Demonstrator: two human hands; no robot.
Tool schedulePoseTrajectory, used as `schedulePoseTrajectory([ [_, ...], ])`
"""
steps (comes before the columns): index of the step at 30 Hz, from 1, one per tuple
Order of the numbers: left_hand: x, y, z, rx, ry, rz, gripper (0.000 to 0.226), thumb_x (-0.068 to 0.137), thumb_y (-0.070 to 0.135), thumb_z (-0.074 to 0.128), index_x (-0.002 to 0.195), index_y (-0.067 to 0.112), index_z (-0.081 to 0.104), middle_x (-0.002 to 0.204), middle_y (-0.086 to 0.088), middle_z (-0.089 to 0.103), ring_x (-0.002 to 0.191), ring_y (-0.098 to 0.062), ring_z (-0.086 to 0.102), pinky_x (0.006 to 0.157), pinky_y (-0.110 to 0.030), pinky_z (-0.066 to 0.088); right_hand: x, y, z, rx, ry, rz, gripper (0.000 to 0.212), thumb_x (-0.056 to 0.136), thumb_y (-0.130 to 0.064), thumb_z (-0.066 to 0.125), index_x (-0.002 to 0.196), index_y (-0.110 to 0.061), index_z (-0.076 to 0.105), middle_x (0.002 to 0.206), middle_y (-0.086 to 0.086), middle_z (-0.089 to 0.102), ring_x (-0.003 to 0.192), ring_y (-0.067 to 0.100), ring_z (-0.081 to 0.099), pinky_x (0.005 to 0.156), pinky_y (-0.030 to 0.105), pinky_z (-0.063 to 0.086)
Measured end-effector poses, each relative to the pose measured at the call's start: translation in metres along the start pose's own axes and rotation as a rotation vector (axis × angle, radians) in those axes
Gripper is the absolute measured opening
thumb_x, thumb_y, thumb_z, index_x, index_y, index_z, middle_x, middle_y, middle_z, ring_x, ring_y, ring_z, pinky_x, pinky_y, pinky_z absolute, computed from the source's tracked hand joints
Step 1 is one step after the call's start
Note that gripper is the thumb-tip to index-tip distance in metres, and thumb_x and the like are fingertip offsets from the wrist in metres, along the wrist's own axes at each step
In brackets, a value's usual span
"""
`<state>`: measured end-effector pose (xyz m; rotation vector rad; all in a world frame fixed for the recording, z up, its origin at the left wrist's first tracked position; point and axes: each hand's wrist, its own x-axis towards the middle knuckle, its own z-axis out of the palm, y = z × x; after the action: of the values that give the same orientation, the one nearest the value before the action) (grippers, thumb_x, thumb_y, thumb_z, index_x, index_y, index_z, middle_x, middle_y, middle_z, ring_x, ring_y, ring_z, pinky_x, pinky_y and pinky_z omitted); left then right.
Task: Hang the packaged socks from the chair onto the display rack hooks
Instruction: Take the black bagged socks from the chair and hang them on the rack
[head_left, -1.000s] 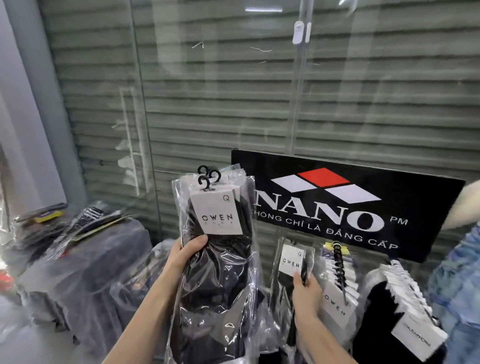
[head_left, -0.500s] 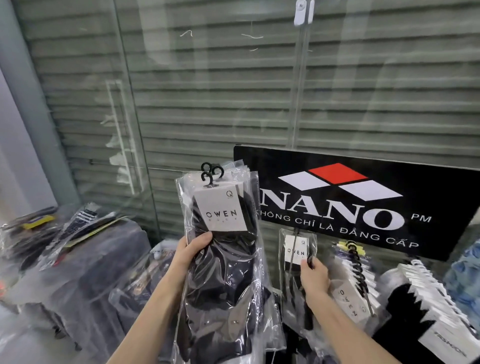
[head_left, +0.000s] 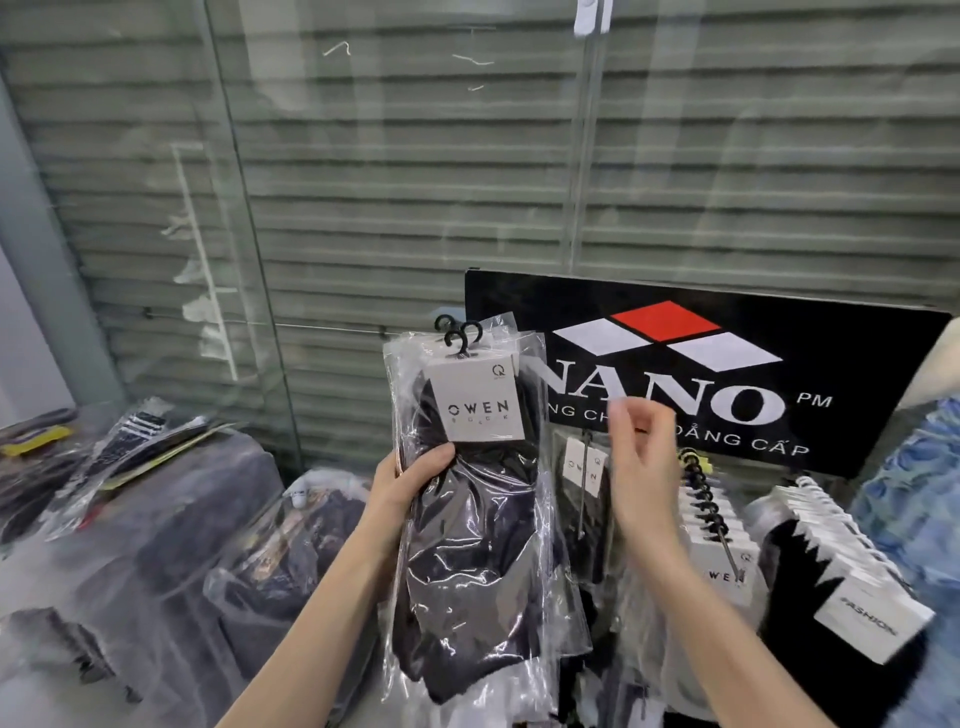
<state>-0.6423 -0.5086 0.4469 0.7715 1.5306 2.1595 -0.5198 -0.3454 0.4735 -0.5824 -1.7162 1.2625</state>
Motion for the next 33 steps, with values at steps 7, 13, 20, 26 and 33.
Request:
schedulePoseTrajectory([
  [7,-0.013,0.004,0.005,-0.083,0.004,-0.022,0.044,0.07,0.038,0.073,0.109,0.02,0.073,0.104,-0.006,0.075,0.096,-0.022,0.071,0.073,-0.026,0.058,-0.031,-0.055,0.034,-0.092,-0.189,-0.221,0.035,0.067,-0.044,0.076,0.089,-0.029,0.054,0.089,-0.015,0.065,0.08,-0.002,0.061,0.069,0.013,0.048],
  [13,-0.017,0.001,-0.002,-0.067,-0.072,-0.063,0.1,0.035,0.08,0.074,0.114,0.019,0.064,0.116,-0.007,0.071,0.108,-0.024,0.066,0.094,-0.039,0.051,-0.027,-0.053,0.033,-0.093,-0.311,-0.25,0.018,0.081,-0.029,0.067,0.098,-0.032,0.063,0.093,-0.018,0.069,0.09,-0.001,0.065,0.086,0.028,0.052],
  [20,-0.017,-0.009,-0.013,-0.169,-0.046,-0.187,0.088,0.055,0.062,0.079,0.123,0.007,0.063,0.124,-0.022,0.063,0.117,-0.038,0.059,0.107,-0.053,0.039,-0.025,-0.045,0.027,0.014,-0.384,-0.212,0.028,0.089,-0.021,0.06,0.115,-0.026,0.052,0.111,-0.015,0.064,0.105,-0.001,0.059,0.094,0.025,0.045],
  [26,-0.008,-0.014,-0.018,0.001,0.054,-0.138,0.074,0.053,0.06,0.073,0.106,0.008,0.071,0.098,-0.012,0.076,0.089,-0.024,0.073,0.082,-0.032,0.055,-0.031,-0.027,0.023,0.063,-0.296,-0.123,0.032,0.087,-0.023,0.062,0.119,-0.023,0.057,0.112,-0.014,0.066,0.106,-0.001,0.06,0.092,0.022,0.046],
  [33,-0.006,-0.019,-0.027,0.023,0.132,-0.138,0.075,0.044,0.068,0.077,0.096,0.015,0.075,0.1,-0.005,0.076,0.099,-0.024,0.07,0.093,-0.038,0.049,-0.024,-0.012,-0.008,0.345,-0.255,0.078,0.029,0.078,-0.016,0.067,0.106,-0.02,0.061,0.104,-0.001,0.072,0.102,0.019,0.066,0.085,0.031,0.054],
])
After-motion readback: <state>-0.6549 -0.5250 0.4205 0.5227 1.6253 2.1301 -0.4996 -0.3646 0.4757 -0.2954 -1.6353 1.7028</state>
